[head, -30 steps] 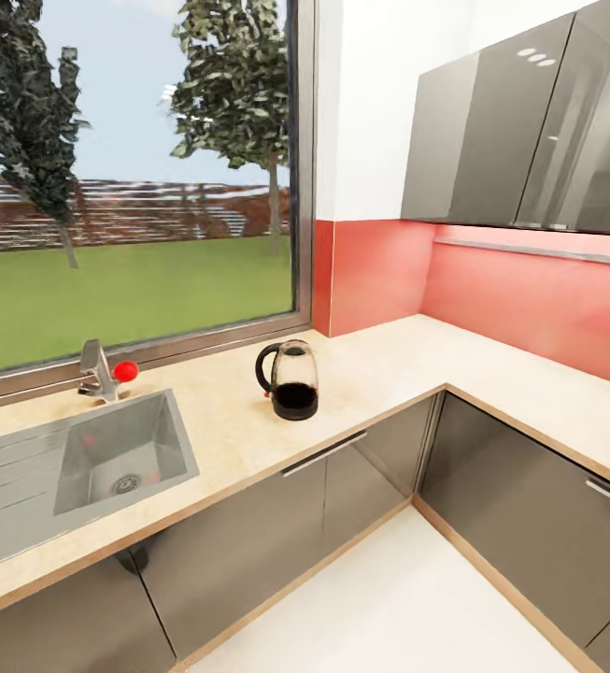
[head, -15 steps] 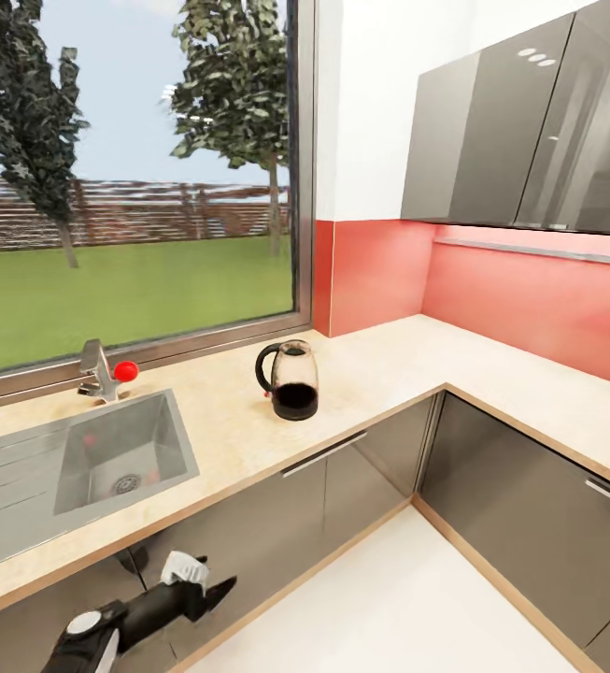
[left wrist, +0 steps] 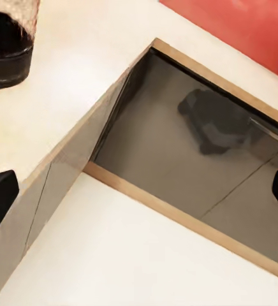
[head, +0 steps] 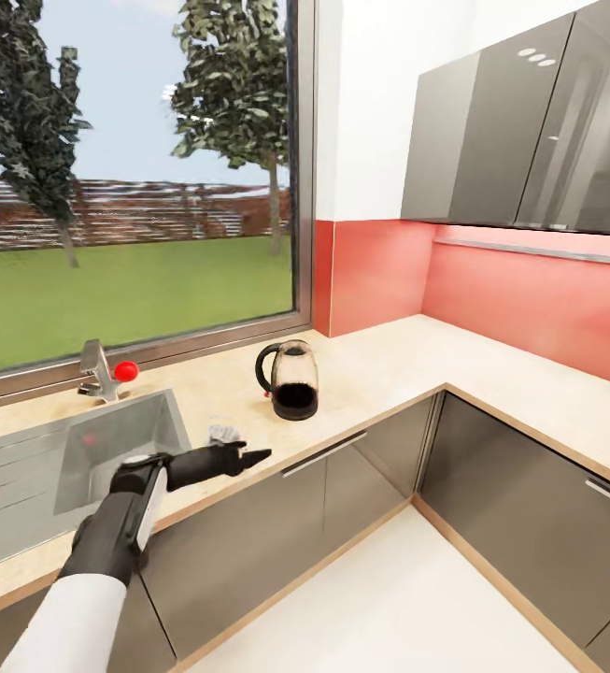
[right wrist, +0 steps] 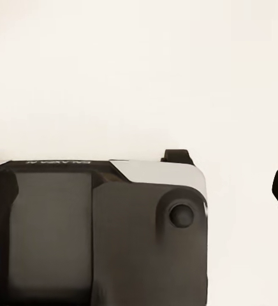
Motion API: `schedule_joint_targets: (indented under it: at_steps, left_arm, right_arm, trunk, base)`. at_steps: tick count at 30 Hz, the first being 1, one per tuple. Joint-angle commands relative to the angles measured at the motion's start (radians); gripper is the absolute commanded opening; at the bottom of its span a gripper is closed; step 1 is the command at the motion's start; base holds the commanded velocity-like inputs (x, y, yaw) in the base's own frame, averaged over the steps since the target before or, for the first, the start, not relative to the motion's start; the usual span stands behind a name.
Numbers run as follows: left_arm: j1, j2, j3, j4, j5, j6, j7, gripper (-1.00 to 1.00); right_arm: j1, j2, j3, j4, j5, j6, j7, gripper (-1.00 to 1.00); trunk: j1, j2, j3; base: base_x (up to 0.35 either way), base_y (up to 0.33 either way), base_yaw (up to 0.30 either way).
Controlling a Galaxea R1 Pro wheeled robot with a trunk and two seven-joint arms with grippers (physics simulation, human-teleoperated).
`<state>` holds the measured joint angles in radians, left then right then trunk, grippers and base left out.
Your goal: Set up a coffee station on the kitchen countertop: keep the coffee maker on the countertop, move the bottle of coffee from the kitchen shelf to the counter next to the coffee maker, place a paper coffee filter on top of the coffee maker, put the saucer next to the coffee maker with the coffee cup on the saucer, and place the electric kettle next to the coffee maker.
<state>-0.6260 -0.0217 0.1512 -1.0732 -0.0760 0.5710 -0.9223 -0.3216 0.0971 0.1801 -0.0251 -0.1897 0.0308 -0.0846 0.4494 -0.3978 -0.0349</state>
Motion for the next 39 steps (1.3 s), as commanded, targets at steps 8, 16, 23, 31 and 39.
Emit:
schedule_joint_targets:
  at_steps: [8,16,23,31,39]
  left_arm:
    - [-0.058,0.037,0.009,0.005,-0.047,0.048,0.014,1.00]
    - [-0.054,0.103,0.019,0.000,-0.063,0.034,0.123,1.00]
    - [-0.054,0.101,0.016,0.005,-0.062,0.030,0.251,1.00]
    - [-0.054,0.101,0.020,0.003,-0.062,0.029,0.261,1.00]
    - [-0.054,0.100,0.019,0.002,-0.056,-0.029,0.392,1.00]
  right_arm:
    - [-0.001,0.003,0.009,-0.004,-0.011,-0.005,-0.001,1.00]
    - [0.000,0.002,0.007,-0.004,-0.012,-0.005,-0.001,1.00]
    - [-0.001,-0.001,0.008,-0.001,-0.010,-0.005,-0.001,1.00]
    - [0.001,-0.002,0.008,-0.001,-0.010,-0.005,-0.001,1.00]
    - [0.002,-0.002,0.009,-0.001,-0.008,-0.005,-0.001,1.00]
  trunk:
    - [0.001,-0.002,-0.003]
    - [0.001,-0.002,-0.003]
    - [0.001,-0.002,-0.003]
    - [0.001,-0.002,-0.003]
    - [0.001,-0.002,-0.003]
  base:
    - [0.000,0.000,0.000]
    - [0.057,0.000,0.000]
    - [0.288,0.000,0.000]
    - [0.060,0.000,0.000]
    - [0.082,0.000,0.000]
